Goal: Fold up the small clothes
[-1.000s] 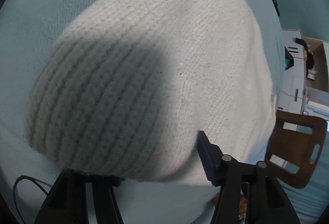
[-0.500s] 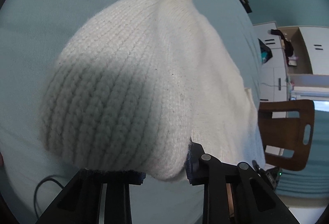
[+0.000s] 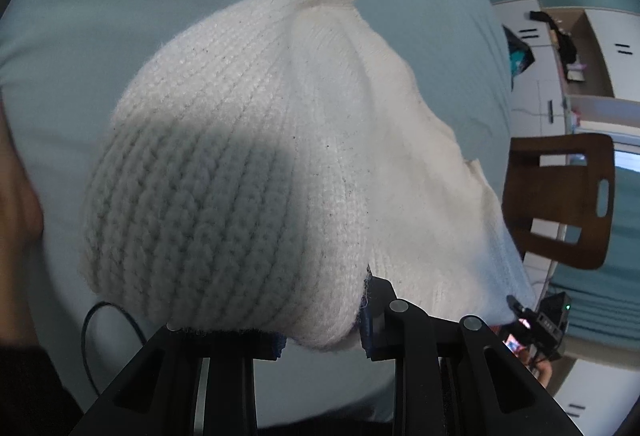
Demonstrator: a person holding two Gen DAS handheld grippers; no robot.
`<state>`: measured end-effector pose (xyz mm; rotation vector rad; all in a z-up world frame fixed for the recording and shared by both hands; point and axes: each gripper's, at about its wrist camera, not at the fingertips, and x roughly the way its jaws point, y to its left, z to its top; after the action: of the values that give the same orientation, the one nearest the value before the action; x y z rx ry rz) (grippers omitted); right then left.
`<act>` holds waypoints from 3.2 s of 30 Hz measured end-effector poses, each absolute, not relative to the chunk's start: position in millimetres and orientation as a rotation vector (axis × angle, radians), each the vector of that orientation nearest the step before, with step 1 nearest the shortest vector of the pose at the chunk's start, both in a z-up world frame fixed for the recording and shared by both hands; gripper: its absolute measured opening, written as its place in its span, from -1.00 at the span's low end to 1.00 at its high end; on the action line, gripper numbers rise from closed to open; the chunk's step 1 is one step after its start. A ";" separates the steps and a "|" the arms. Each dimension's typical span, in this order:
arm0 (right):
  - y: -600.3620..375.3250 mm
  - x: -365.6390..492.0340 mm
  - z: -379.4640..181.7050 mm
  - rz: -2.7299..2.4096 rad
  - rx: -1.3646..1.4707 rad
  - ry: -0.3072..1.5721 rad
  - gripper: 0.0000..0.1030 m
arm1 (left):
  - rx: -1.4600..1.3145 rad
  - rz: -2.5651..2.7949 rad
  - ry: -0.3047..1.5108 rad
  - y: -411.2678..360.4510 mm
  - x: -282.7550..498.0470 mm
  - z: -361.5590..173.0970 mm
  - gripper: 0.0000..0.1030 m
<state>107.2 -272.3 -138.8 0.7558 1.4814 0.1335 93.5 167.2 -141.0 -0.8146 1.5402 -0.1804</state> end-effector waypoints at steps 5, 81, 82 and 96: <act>-279.1 119.1 -151.0 0.088 0.755 1.594 -0.50 | -0.770 -0.186 1.621 171.3 67.6 -144.1 -0.50; -116.6 268.0 -209.2 0.090 -0.210 0.701 0.86 | 0.185 -0.059 0.901 -12.8 189.2 -134.0 1.00; -114.9 266.9 -221.1 0.113 -0.243 0.718 0.86 | 0.211 -0.052 0.919 -14.8 188.6 -146.5 1.00; -142.1 250.7 -248.1 0.200 -0.276 0.712 0.97 | 0.191 -0.071 0.831 -6.2 173.7 -167.0 1.00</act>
<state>250.7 -142.1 -248.1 -0.2765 0.7122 0.2000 173.7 -6.2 -167.0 0.1906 0.8309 -0.0712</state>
